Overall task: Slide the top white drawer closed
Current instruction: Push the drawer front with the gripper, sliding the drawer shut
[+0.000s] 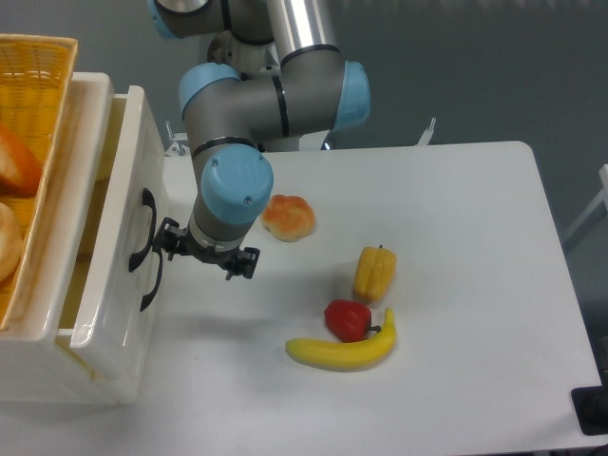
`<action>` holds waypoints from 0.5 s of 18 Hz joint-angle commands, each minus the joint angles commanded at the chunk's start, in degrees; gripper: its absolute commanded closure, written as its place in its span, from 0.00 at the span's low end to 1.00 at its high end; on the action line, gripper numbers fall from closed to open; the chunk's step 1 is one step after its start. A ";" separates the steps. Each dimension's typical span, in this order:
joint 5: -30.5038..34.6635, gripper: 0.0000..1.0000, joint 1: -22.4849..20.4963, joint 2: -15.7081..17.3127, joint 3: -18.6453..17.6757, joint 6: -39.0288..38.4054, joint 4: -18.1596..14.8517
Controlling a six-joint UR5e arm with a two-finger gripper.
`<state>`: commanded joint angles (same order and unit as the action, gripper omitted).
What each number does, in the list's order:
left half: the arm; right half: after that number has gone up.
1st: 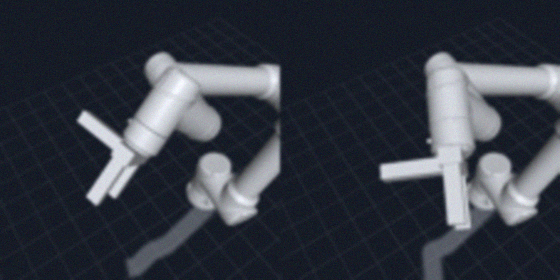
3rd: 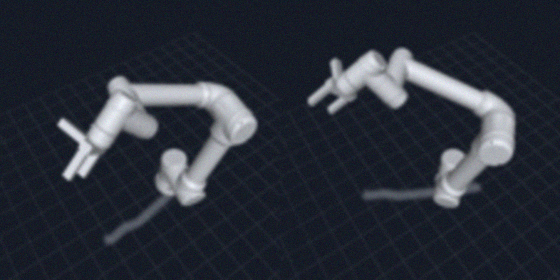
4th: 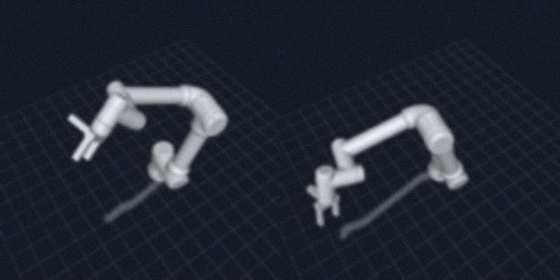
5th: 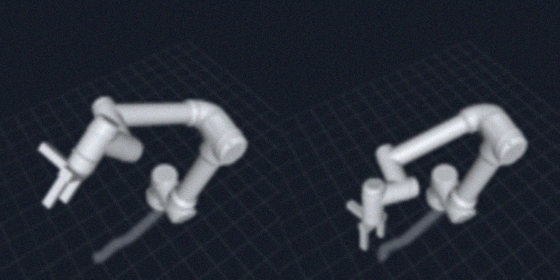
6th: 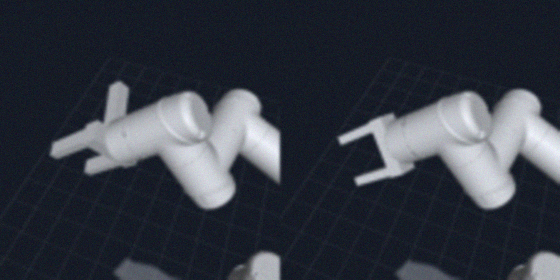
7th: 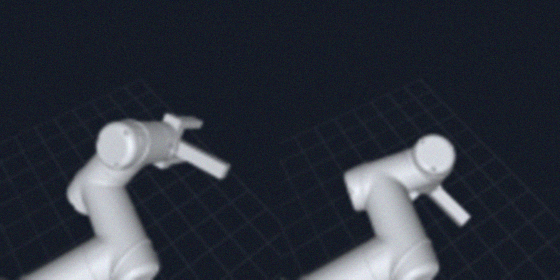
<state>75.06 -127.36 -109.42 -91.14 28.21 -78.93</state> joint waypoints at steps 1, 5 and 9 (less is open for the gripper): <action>0.00 0.00 0.09 0.00 0.00 0.00 0.00; -0.09 0.00 0.18 0.00 -0.17 -0.18 0.00; -0.09 0.00 0.35 0.00 -0.17 -0.09 0.00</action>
<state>74.97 -127.00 -109.42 -91.32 28.12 -78.93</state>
